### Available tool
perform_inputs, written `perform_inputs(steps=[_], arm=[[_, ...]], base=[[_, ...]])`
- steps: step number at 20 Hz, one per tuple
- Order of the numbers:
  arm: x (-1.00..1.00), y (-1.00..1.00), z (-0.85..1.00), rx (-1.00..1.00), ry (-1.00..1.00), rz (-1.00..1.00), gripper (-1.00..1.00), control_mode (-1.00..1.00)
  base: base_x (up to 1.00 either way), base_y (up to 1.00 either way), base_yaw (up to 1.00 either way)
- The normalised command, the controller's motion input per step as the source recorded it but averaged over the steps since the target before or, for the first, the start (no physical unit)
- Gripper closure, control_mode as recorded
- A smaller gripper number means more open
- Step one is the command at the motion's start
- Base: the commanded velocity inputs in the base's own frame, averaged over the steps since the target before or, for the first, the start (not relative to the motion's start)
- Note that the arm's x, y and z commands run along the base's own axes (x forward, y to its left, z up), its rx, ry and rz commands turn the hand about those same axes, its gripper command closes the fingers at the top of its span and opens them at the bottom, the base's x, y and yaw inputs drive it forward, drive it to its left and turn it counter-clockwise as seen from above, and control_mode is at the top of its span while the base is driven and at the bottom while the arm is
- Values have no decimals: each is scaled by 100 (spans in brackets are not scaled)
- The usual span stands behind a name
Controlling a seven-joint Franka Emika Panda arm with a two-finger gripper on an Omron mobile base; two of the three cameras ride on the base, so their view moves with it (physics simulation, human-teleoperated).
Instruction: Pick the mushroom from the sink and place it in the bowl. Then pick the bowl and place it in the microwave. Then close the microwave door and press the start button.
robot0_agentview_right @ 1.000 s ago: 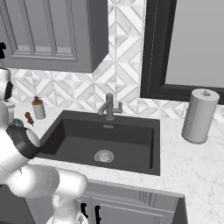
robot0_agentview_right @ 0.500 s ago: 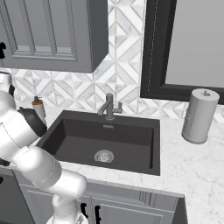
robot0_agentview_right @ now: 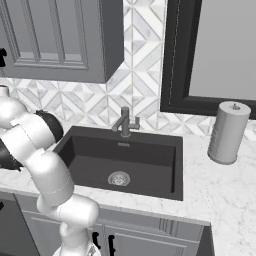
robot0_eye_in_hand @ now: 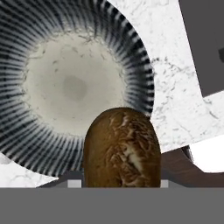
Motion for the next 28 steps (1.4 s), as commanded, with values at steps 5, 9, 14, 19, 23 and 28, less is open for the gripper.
perform_inputs(steps=[5,9,14,19,23,28], arm=[[30,10,-38,-6,0,-2,100,-100],[29,22,-31,-6,0,-4,100,-100],[17,23,-28,-6,0,-4,100,-100],[9,12,-21,-3,0,-3,100,-100],[9,8,-25,-2,0,-1,100,-100],[17,13,-36,-4,0,0,100,-100]], base=[[0,0,0],[0,0,0],[0,0,0],[0,0,0],[0,0,0],[0,0,0]])
